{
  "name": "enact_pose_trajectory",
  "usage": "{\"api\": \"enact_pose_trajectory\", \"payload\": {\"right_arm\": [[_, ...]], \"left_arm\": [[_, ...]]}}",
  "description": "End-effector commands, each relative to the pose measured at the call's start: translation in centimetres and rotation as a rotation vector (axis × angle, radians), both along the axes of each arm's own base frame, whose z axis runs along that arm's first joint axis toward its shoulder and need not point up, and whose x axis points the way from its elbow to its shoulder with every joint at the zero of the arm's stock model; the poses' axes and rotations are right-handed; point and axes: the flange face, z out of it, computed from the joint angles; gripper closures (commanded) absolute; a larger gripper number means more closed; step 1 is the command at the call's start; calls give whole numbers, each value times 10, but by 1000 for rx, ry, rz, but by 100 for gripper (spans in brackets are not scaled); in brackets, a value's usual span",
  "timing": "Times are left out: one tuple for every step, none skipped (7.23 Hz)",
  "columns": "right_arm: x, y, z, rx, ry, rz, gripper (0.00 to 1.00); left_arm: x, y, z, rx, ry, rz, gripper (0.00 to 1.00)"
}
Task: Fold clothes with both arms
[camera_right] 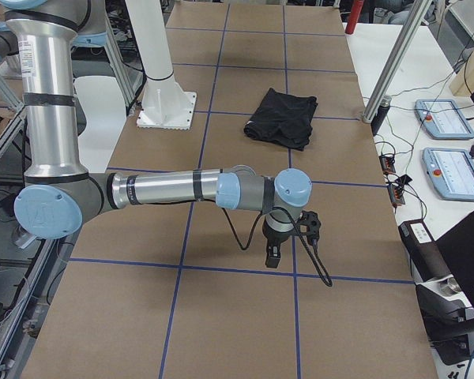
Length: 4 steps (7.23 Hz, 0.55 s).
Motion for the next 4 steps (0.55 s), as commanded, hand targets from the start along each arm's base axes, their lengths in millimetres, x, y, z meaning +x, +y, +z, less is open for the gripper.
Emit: {"api": "enact_pose_trajectory", "payload": {"right_arm": [[0, 1, 5, -2, -2, -8, 0], [1, 2, 5, 2, -3, -6, 0], [3, 4, 7, -1, -3, -3, 0], [2, 4, 8, -2, -5, -4, 0]], "left_arm": [[0, 0, 0, 0, -3, 0, 0], [0, 0, 0, 0, -3, 0, 0], [0, 0, 0, 1, -3, 0, 0], [0, 0, 0, 1, -3, 0, 0]]}}
